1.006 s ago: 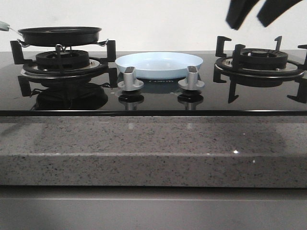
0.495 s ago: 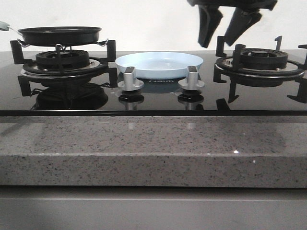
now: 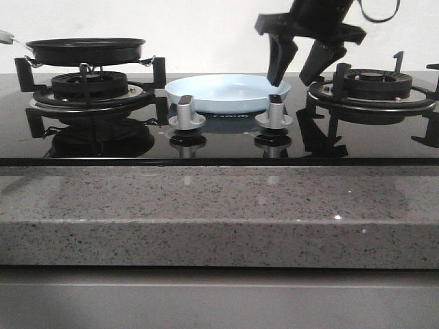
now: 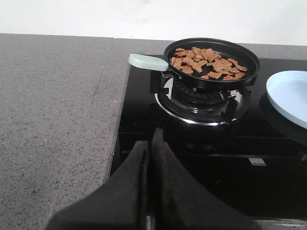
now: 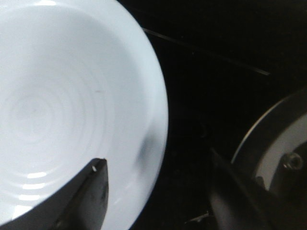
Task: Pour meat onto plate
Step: 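Lower the right gripper onto the rim of the light blue plate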
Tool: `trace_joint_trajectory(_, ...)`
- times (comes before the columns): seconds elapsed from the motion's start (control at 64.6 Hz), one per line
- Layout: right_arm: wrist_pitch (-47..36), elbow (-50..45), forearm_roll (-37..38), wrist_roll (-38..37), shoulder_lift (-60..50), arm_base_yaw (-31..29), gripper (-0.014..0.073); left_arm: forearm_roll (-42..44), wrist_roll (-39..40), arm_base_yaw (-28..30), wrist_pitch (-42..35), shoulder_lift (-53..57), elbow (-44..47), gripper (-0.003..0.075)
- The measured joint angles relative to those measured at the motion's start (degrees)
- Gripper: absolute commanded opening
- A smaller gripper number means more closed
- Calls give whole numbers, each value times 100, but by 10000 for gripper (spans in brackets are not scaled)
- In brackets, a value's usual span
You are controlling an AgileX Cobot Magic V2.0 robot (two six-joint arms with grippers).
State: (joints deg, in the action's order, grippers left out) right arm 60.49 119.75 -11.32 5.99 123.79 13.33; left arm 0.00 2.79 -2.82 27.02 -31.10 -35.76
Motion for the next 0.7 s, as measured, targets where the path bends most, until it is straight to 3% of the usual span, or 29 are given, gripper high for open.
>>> trace_joint_trajectory(0.356, -200, 12, -98, 49, 206, 0, 458, 0, 0, 0, 0, 0, 0, -20)
trace_joint_trajectory(0.697, -138, 22, -391, 166, 237, 0, 192, 0, 0, 0, 0, 0, 0, -20)
